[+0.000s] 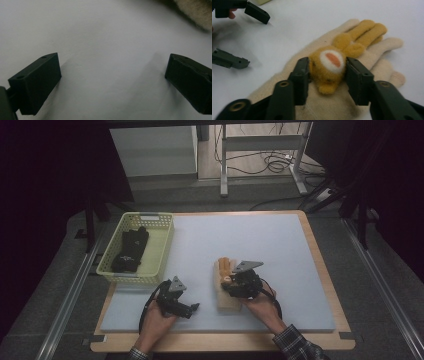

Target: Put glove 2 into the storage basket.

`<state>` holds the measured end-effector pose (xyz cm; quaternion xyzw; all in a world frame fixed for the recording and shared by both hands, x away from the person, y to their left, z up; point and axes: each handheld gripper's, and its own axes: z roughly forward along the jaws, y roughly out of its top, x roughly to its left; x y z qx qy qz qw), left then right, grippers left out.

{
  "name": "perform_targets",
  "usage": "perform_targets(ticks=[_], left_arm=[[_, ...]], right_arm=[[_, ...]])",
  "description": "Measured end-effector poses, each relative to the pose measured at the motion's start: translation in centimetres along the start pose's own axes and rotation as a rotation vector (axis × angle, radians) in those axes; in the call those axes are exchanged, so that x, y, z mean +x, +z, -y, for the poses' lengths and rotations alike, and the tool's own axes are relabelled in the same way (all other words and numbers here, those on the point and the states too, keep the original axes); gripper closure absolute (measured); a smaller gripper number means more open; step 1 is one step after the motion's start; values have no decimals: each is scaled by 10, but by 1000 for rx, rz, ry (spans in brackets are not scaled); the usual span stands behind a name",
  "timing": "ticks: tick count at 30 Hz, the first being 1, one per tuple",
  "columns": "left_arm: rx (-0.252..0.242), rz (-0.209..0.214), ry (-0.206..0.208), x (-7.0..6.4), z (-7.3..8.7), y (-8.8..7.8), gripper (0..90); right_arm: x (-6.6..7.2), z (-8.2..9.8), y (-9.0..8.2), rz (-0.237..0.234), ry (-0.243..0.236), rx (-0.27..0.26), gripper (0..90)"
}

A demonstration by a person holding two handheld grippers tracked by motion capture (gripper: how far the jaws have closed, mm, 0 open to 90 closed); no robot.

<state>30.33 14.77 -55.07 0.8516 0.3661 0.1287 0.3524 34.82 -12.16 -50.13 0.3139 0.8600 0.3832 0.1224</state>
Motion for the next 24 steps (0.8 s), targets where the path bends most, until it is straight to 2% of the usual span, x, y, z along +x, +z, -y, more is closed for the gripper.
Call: perform_targets(ticks=[3, 6, 8, 11, 13, 15, 19, 24], left_arm=[[-3, -1, -1, 0, 0, 0, 6], [-2, -1, 0, 0, 0, 0, 5], [-1, 0, -1, 0, 0, 0, 6], [0, 1, 0, 0, 0, 0, 6], [-1, 0, -2, 0, 0, 0, 6], [0, 1, -1, 0, 0, 0, 6], [0, 1, -1, 0, 0, 0, 7], [-1, 1, -6, 0, 0, -1, 13]], right_arm=[[-3, -1, -7, -15, 0, -15, 417], [-9, -2, -24, -6, -1, -46, 404], [-19, 2, -37, 15, 14, -61, 417], [-32, 17, -48, 30, 42, -44, 587], [-35, 29, -50, 25, 47, -26, 714], [-34, 42, -49, -3, 49, -17, 773], [-26, 56, -42, -56, 42, 0, 788], [-11, 58, -29, -91, 13, 26, 788]])
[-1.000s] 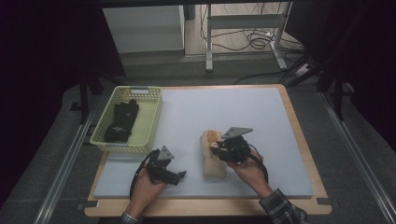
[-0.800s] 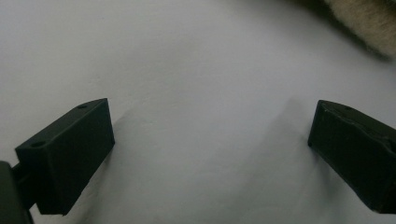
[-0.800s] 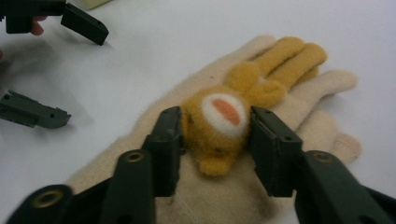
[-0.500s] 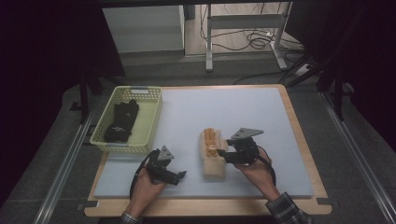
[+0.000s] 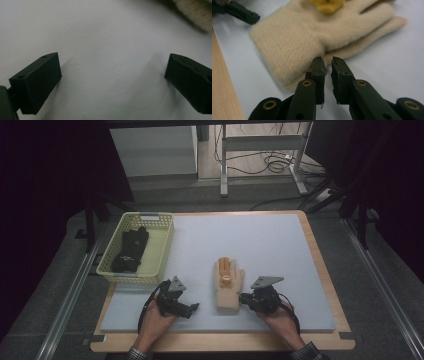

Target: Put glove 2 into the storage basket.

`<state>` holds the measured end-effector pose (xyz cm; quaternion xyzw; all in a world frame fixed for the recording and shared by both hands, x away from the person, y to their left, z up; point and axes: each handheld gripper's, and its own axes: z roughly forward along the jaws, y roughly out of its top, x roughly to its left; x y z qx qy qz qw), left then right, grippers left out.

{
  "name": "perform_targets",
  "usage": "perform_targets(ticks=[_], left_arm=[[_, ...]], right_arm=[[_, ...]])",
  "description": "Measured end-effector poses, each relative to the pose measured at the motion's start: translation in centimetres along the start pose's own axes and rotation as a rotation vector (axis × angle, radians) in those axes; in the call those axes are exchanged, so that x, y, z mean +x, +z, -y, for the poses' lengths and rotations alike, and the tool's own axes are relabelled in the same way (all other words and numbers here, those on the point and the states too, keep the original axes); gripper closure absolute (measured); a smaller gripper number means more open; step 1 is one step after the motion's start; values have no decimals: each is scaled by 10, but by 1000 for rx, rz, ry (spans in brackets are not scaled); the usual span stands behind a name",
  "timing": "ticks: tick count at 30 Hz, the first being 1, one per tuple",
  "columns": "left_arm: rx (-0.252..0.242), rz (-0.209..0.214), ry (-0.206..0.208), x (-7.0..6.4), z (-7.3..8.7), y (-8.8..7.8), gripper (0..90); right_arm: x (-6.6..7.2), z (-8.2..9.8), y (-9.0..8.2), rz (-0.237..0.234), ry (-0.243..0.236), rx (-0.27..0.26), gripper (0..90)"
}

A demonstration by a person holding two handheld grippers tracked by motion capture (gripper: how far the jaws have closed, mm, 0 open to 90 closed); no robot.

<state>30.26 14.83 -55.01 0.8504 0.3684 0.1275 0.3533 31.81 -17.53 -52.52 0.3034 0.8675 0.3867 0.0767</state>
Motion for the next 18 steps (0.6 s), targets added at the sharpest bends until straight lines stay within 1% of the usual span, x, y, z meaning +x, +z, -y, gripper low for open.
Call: perform_targets(ticks=[2, 4, 8, 10, 13, 15, 18], left_arm=[[1, -3, 5, 0, 0, -1, 15], [5, -3, 10, 1, 2, -3, 14], [18, -21, -6, 8, 7, -9, 8], [19, -29, -13, 12, 11, -12, 6], [15, -30, -22, 14, 14, -14, 4], [19, -40, -23, 16, 16, -17, 0], [14, -49, -37, 19, 20, -19, 0]], right_arm=[[6, -2, 7, -22, -8, 4, 787], [8, -3, 9, -25, -15, 6, 787], [15, -8, 20, -38, -27, 3, 779], [19, -12, 26, -37, -40, -1, 774], [24, -18, 34, -30, -58, -6, 772], [28, -23, 41, -25, -67, -8, 771], [33, -31, 51, -16, -87, -13, 771]])
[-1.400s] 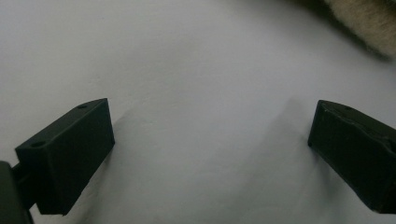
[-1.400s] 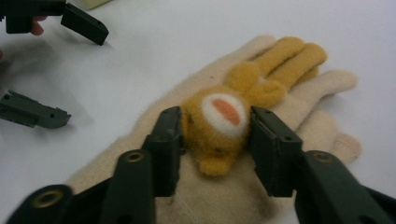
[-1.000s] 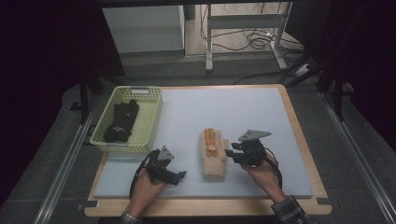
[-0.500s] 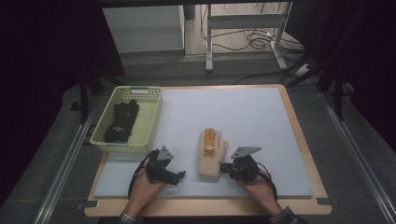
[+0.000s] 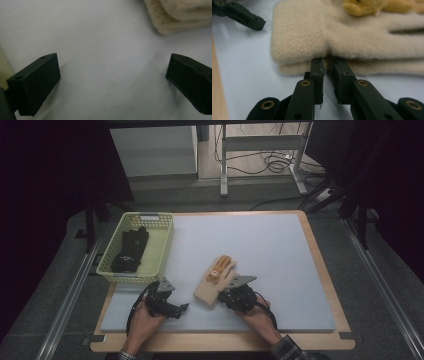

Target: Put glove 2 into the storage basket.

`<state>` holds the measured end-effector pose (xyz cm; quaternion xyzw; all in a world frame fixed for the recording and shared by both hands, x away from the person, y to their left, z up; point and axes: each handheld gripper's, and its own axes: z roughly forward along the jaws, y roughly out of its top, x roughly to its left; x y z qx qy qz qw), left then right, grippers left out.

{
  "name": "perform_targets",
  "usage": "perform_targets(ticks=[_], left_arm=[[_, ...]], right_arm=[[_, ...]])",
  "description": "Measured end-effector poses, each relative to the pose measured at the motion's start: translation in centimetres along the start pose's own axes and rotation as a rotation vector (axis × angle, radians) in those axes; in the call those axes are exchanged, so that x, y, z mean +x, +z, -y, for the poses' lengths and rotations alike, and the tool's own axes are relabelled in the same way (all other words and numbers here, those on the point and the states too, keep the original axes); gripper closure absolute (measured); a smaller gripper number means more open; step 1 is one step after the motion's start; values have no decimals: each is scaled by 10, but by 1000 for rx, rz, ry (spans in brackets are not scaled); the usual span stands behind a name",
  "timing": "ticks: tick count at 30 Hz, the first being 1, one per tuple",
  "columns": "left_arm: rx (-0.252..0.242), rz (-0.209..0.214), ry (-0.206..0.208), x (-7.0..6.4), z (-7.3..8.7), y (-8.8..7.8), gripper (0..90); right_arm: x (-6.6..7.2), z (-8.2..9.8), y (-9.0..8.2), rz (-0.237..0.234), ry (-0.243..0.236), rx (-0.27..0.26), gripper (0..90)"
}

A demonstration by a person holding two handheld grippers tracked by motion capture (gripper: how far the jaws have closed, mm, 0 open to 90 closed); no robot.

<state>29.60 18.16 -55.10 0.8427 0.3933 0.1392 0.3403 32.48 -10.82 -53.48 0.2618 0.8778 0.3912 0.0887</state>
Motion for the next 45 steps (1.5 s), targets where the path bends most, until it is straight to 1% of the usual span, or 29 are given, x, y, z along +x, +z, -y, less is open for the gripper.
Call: perform_targets(ticks=[1, 3, 7, 9, 13, 16, 20, 25, 33, 38, 42, 45], left_arm=[[-3, -2, -1, 1, 1, -1, 0], [-7, -3, -16, 3, 3, -1, 0], [-6, -6, -15, 3, 3, -1, 0], [-5, -5, -17, 3, 3, -1, 0], [-4, -6, -18, 3, 3, -1, 0], [-4, -6, -18, 3, 3, -1, 0], [-3, -12, -20, 2, 3, -1, 0], [-6, -8, -23, 2, 3, 0, 0], [-11, -5, -27, 3, 3, 0, 0], [-9, -3, -25, 3, 3, -1, 0], [-10, -3, -25, 3, 3, 0, 0], [-10, -3, -25, 3, 3, -1, 0]], right_arm=[[1, -3, 4, 4, -7, -1, 772], [4, -8, 11, 12, -23, -6, 768], [7, -18, 25, 28, -44, -10, 761], [8, -21, 29, 35, -59, -12, 758], [8, -23, 31, 33, -60, -13, 739], [9, -22, 29, 19, -51, -11, 694], [9, -22, 20, 20, -60, -17, 669], [3, -21, 6, 36, -56, -26, 638], [-13, -15, -15, 60, -30, -31, 561], [-24, -7, -31, 94, -14, -28, 486], [-34, 0, -44, 117, 9, -33, 427], [-44, 7, -58, 141, 39, -36, 377]])
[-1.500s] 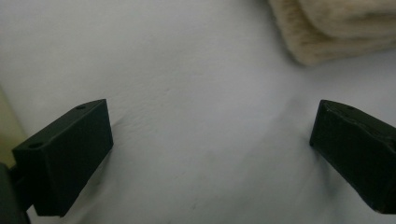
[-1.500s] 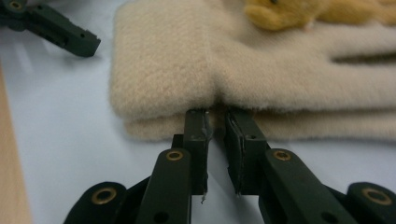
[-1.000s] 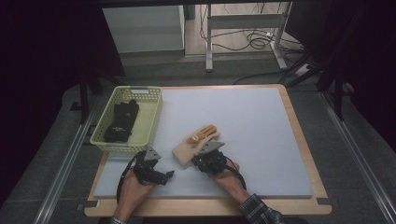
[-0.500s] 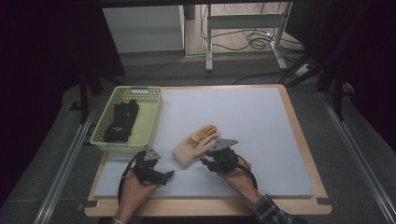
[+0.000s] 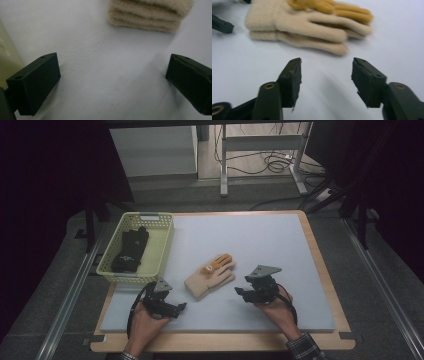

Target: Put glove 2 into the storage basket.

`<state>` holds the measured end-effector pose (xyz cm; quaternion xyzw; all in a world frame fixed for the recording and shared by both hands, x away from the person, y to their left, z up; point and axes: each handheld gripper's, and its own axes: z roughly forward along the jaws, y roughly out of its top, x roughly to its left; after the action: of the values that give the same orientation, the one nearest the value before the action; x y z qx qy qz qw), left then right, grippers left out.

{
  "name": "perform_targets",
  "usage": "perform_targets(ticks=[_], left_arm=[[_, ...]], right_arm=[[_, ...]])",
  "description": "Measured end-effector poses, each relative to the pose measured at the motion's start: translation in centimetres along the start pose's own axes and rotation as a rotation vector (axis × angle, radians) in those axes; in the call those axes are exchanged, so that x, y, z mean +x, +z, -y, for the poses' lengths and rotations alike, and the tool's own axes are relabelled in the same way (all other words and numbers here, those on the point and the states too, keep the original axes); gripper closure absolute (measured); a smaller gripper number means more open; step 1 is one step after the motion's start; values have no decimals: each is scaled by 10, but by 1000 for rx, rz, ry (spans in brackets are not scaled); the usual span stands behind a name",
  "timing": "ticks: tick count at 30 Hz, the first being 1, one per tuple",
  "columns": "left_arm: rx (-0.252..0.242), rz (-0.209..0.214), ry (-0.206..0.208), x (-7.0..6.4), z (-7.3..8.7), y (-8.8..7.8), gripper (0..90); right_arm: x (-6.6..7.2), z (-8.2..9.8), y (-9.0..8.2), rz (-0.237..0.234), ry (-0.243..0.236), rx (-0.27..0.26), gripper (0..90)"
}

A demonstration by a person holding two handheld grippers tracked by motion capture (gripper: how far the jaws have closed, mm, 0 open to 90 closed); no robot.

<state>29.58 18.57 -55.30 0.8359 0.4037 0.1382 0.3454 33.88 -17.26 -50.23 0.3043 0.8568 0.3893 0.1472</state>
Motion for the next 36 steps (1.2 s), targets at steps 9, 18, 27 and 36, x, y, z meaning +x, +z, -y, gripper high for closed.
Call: perform_targets(ticks=[9, 18, 27, 36], left_arm=[[1, 0, 0, 0, 0, 0, 0], [1, 2, -1, 0, 0, 0, 0], [1, 3, -2, 0, 0, 0, 0], [-2, 3, -3, 0, 0, -1, 1]], right_arm=[[-32, 23, -25, 74, 68, 8, 256], [-57, 57, -40, 137, 130, 19, 194], [-66, 73, -40, 187, 141, 47, 159], [-64, 73, -39, 202, 131, 52, 144]])
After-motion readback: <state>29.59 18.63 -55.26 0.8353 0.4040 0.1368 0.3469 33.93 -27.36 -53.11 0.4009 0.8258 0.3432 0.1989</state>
